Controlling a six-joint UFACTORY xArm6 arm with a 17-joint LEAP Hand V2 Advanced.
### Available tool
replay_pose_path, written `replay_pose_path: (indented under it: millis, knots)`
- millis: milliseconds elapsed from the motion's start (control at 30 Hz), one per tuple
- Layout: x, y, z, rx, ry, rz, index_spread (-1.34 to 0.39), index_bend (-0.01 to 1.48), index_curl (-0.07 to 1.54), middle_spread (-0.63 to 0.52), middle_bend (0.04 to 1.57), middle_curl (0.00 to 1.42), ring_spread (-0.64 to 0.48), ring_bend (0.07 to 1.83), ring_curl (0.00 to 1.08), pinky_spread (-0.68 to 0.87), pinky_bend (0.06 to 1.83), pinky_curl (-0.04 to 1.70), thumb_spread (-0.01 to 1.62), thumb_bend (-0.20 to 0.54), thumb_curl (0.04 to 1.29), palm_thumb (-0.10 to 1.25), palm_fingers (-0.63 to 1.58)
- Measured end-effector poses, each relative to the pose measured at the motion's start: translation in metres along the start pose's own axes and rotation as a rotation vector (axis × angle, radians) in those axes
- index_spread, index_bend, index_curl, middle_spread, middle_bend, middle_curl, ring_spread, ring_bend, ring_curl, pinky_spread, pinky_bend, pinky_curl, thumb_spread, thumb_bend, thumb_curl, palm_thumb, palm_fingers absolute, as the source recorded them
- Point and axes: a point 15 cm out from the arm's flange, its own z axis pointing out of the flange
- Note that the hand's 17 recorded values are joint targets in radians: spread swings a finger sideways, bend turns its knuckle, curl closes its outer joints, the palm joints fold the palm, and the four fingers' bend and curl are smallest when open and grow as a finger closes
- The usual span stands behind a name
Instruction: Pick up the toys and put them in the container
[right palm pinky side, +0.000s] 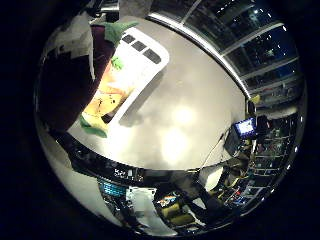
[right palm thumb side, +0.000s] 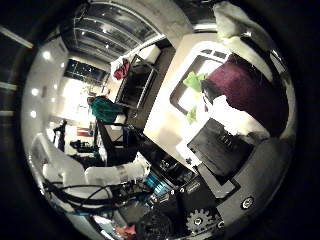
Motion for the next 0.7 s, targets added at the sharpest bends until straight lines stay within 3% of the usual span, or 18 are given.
replay_pose_path:
  millis: [67,200,233,267,367,467,700]
  knots:
    - [-0.005,-0.011,0.006,-0.005,-0.003,-0.005,-0.51,0.75,0.99,-0.27,1.04,0.93,-0.28,1.31,0.76,-0.28,1.36,0.77,0.66,-0.040,0.78,0.93,0.75]
    - [-0.004,-0.023,0.021,-0.014,0.000,-0.011,-0.49,0.50,0.90,-0.25,0.92,0.86,-0.27,1.24,0.69,-0.36,1.19,0.71,0.86,-0.024,0.71,0.84,0.47]
    - [-0.003,-0.023,0.026,-0.022,0.003,-0.015,-0.50,0.53,0.87,-0.23,0.85,0.82,-0.25,1.14,0.67,-0.27,1.05,0.70,0.93,-0.017,0.68,0.84,0.21]
    - [-0.001,-0.022,0.030,-0.032,0.008,-0.019,-0.52,0.55,0.84,-0.20,0.77,0.77,-0.22,1.05,0.63,-0.18,0.99,0.66,0.97,-0.018,0.67,0.84,0.13]
    - [0.001,-0.024,0.040,-0.049,0.011,-0.037,-0.54,0.61,0.75,-0.10,0.54,0.63,-0.04,0.76,0.49,0.16,0.87,0.57,1.03,-0.018,0.62,0.85,-0.04]
    - [0.002,-0.023,0.048,-0.066,0.012,-0.055,-0.54,0.59,0.66,-0.03,0.40,0.52,0.11,0.58,0.39,0.37,0.77,0.48,1.06,-0.018,0.59,0.85,-0.01]
    - [0.007,-0.012,0.070,-0.114,0.013,-0.064,-0.51,0.53,0.54,0.01,0.28,0.42,0.19,0.43,0.30,0.48,0.61,0.38,1.07,-0.019,0.56,0.86,0.09]
